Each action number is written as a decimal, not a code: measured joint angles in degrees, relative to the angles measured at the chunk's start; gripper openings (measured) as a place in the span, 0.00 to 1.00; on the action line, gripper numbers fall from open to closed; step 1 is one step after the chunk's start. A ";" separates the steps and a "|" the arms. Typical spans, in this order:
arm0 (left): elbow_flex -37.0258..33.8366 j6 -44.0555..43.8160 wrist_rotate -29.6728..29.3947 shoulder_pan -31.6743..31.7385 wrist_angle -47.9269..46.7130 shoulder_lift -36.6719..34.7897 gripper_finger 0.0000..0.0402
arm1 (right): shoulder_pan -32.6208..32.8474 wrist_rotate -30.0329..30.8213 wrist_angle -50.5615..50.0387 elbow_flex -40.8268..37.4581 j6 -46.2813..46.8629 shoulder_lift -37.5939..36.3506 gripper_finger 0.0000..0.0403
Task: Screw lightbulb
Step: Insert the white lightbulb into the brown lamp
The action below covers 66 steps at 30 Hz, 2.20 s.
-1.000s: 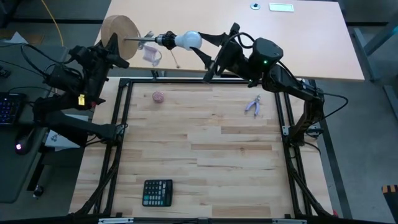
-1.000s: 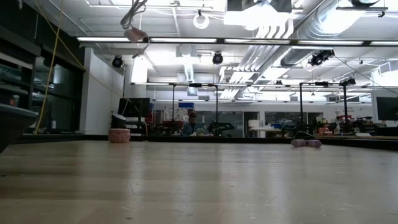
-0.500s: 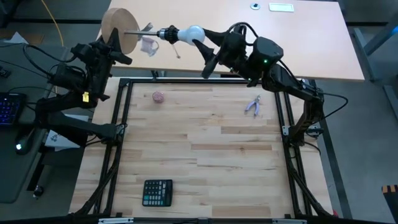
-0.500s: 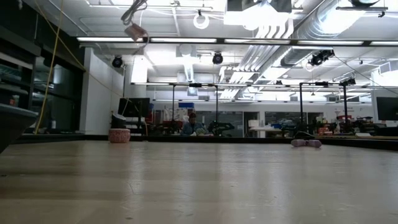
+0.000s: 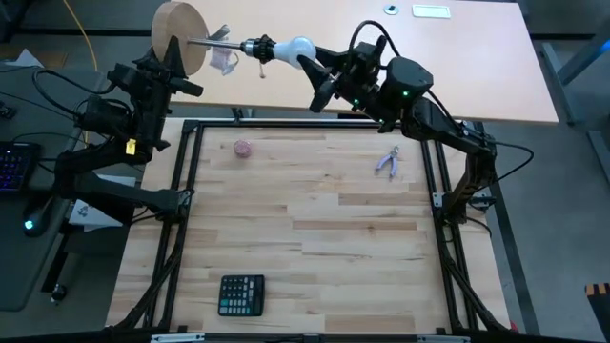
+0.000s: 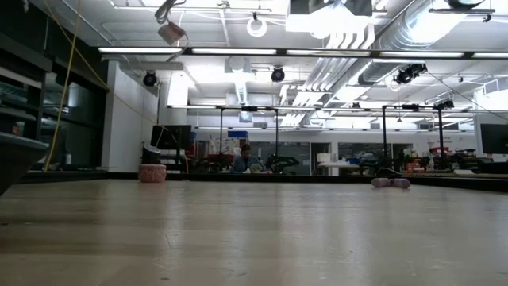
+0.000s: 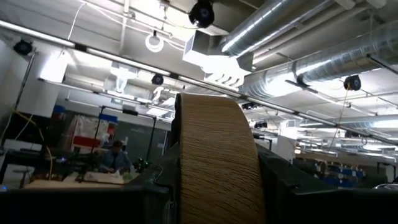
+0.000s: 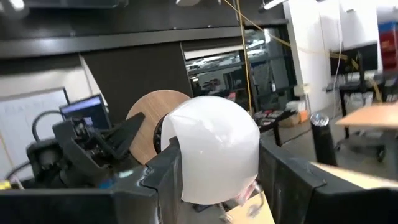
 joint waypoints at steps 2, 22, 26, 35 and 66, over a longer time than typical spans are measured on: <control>0.03 1.25 0.41 0.22 0.13 0.00 0.29 | -0.02 0.30 -0.01 -0.02 3.61 0.00 0.44; 0.05 18.70 9.95 0.24 3.12 0.00 0.29 | 0.00 5.48 -4.44 -0.11 50.78 0.33 0.44; 0.05 23.17 10.76 0.24 3.16 0.00 0.29 | -0.02 5.92 -4.93 -0.11 57.66 0.43 0.44; 0.05 29.05 12.02 0.15 3.04 -0.01 0.29 | -0.04 7.46 -4.86 -0.20 66.90 0.57 0.44; -0.08 25.94 9.35 0.15 2.22 0.00 0.29 | 0.42 7.98 -7.14 0.02 55.65 0.29 0.68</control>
